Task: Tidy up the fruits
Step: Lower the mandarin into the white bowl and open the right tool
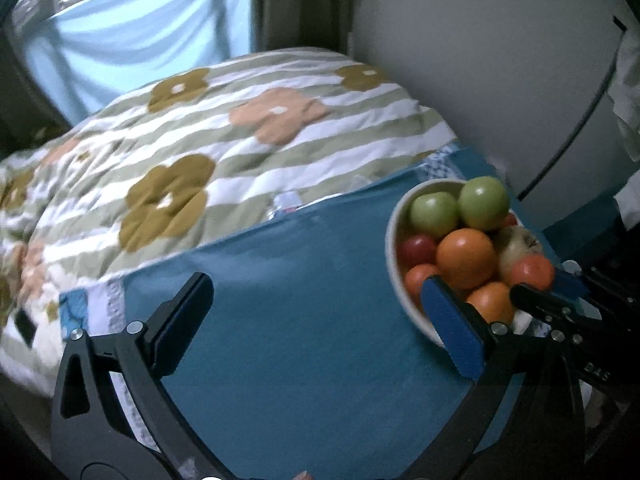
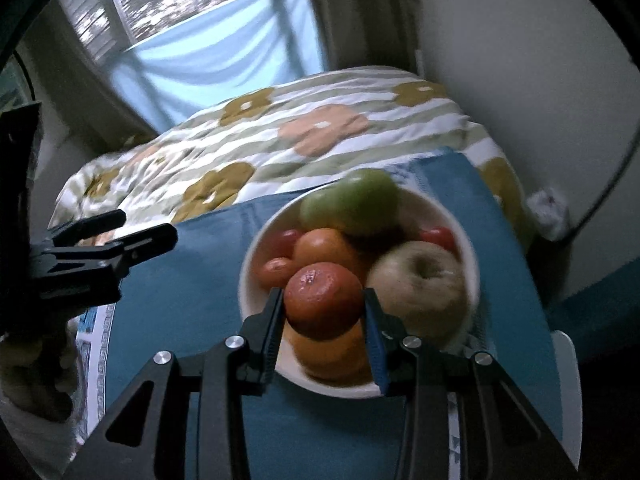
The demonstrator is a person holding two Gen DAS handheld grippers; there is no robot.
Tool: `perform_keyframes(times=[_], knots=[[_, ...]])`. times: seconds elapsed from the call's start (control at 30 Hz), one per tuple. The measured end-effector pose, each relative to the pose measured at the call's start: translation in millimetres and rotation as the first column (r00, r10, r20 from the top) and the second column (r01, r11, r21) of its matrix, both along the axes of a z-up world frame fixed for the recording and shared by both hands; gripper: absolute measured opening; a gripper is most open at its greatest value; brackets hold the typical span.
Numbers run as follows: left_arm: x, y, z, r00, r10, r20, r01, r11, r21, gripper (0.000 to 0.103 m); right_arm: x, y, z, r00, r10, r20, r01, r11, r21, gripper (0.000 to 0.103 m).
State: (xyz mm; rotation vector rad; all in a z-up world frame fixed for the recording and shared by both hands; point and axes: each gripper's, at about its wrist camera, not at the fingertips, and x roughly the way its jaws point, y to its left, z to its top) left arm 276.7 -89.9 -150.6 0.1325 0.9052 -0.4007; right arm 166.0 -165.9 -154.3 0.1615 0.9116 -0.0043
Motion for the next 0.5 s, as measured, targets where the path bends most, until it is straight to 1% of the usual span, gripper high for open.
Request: perform_keyframes(times=[0.13,0.23,0.3,0.4,0.5], knots=[[-12,28,-2,0.998,0.059,-0.013,-0.059,0.998,0.005,0.103,9,15,-8,0.999,0.050,-0.003,-0.050,0.999,-0.021,0.035],[-20,46,-7,0.995,0.095,-0.023,-0.095,0.995,0.026,0.103,13,23,-14,0.997,0.075,0.000,-0.075,0.997,-0.033,0.035],[-23,55,-11,0.993,0.113,-0.030,-0.112,0.993,0.033,0.103,16,29,-17,0.995,0.096,0.000,-0.096,0.994,-0.045,0.035],[-30,68,-17,0.990,0.135,-0.042,-0.134,0.991,0.026,0.103,16,39,-22,0.993,0.116,0.003,-0.115,0.990,-0.076,0.035],[-37,77,-23,0.988,0.144,-0.048,-0.143,0.989,0.020,0.103,15,42,-26,0.993,0.114,0.010,-0.113,0.988,-0.107,0.035]])
